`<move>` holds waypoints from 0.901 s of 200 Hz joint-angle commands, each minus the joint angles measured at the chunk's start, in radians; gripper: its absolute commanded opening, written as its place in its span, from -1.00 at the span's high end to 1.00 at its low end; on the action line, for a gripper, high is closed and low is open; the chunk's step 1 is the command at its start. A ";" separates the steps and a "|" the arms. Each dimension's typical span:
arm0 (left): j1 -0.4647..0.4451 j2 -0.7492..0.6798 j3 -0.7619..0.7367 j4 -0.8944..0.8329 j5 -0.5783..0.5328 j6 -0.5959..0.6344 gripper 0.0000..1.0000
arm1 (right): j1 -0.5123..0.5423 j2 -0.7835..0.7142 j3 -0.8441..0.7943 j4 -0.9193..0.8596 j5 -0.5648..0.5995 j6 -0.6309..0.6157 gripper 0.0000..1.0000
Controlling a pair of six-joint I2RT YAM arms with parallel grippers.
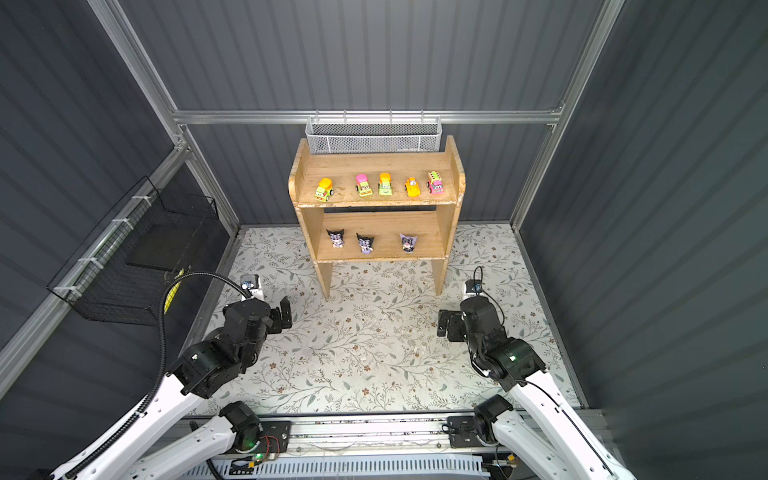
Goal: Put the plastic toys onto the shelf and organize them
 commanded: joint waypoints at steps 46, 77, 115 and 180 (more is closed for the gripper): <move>0.005 0.148 -0.208 0.394 -0.178 0.035 -0.99 | -0.005 0.036 -0.134 0.163 0.476 0.054 -0.98; 0.022 0.199 -0.307 0.631 -0.188 0.132 -0.99 | -0.023 -0.017 -0.261 0.497 0.498 -0.124 -0.98; 0.109 0.246 -0.363 0.831 -0.120 0.226 -0.99 | -0.074 0.050 -0.344 0.739 0.443 -0.233 -0.98; 0.387 0.489 -0.403 1.124 0.087 0.245 -1.00 | -0.297 0.344 -0.437 1.160 0.286 -0.273 -0.98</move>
